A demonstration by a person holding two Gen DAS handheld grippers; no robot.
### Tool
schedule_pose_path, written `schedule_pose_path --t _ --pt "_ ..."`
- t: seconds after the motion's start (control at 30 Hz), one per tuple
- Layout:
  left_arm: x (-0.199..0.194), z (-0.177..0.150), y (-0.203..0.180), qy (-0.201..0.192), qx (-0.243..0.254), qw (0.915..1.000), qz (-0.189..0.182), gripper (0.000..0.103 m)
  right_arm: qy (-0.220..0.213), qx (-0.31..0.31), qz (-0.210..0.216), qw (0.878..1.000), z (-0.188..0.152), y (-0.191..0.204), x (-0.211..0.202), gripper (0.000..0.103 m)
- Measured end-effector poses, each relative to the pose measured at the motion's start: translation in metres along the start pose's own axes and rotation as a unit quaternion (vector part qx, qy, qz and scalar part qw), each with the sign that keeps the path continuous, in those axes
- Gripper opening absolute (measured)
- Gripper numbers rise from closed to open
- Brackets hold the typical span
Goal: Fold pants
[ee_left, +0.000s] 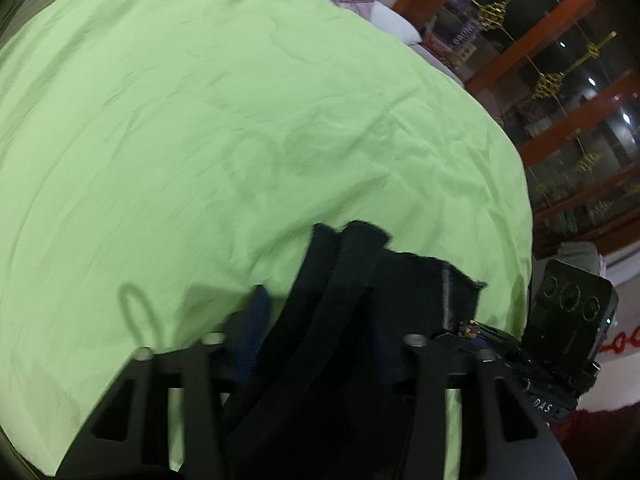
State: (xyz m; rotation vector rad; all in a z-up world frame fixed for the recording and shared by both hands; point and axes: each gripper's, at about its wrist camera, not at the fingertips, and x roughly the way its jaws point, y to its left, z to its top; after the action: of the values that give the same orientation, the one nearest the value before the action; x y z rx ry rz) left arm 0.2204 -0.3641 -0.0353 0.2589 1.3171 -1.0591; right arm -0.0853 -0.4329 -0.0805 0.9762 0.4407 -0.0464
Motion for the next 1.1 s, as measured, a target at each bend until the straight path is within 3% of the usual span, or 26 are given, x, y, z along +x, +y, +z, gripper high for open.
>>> schedule_pose_path --t 0.03,0.17,0.33,0.47,0.57,0.83,1.1 --pt "0.002 0.000 -0.002 0.003 0.002 0.9999 -0.013 0.021 0.001 -0.001 0.002 1.000 0.000 -0.001 0.000 0.010" --pt "0.001 -0.004 -0.005 -0.015 0.011 0.9997 -0.016 0.013 0.003 -0.001 0.011 1.000 -0.001 -0.003 -0.001 0.010" --pt "-0.017 -0.012 -0.003 -0.047 -0.012 0.9984 -0.028 0.010 0.011 -0.005 0.022 1.000 -0.001 0.004 -0.003 0.011" --pt "-0.050 -0.027 -0.012 -0.091 -0.006 0.9952 -0.035 0.010 0.016 -0.055 0.063 0.996 -0.001 0.035 -0.015 0.011" --pt "-0.089 -0.048 -0.017 -0.139 -0.005 0.9889 -0.052 0.010 0.022 -0.084 0.112 0.990 -0.004 0.067 -0.021 0.011" --pt "-0.170 -0.126 -0.005 -0.228 -0.021 0.9724 -0.045 0.010 0.080 -0.169 0.167 0.968 -0.033 0.143 -0.004 0.011" --pt "-0.184 -0.210 0.028 -0.272 -0.104 0.9560 -0.038 0.010 0.158 -0.200 0.175 0.951 -0.080 0.170 0.034 0.011"
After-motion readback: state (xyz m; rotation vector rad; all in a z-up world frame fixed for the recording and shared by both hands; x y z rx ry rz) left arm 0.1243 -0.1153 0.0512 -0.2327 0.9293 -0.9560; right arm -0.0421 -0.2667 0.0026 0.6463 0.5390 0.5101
